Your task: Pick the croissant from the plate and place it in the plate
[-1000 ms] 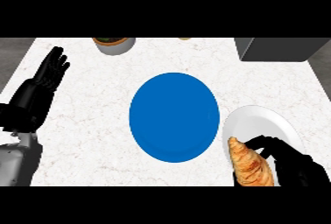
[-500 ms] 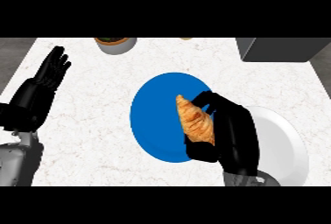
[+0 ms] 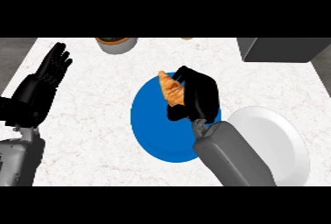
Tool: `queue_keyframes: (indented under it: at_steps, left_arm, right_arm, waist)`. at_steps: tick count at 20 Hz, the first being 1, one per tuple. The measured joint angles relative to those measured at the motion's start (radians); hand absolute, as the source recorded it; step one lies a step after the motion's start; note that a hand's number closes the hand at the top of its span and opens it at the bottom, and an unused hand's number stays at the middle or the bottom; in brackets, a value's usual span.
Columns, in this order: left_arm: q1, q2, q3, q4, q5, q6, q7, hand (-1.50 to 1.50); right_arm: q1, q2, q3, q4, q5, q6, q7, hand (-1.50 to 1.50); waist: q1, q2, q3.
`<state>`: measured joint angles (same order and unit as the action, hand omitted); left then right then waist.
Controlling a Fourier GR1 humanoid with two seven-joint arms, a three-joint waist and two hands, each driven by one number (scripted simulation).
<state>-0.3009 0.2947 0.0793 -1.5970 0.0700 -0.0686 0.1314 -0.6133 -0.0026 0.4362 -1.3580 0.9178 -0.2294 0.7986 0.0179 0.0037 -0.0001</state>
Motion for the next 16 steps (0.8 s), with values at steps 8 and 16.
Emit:
queue_keyframes:
  at_steps: [8,16]
  left_arm:
    - [-0.011,-0.017,-0.007,0.008,-0.019,-0.001,-0.007,0.0]
    - [-0.008,-0.027,-0.012,0.006,-0.025,-0.01,-0.019,0.0]
  right_arm:
    - [-0.13,0.002,0.049,0.343,-0.186,-0.228,-0.034,-1.5]
    - [-0.216,0.003,0.097,0.517,-0.473,-0.442,-0.225,-1.5]
  waist:
    - [0.011,0.003,0.0]
    - [0.031,0.008,0.001]
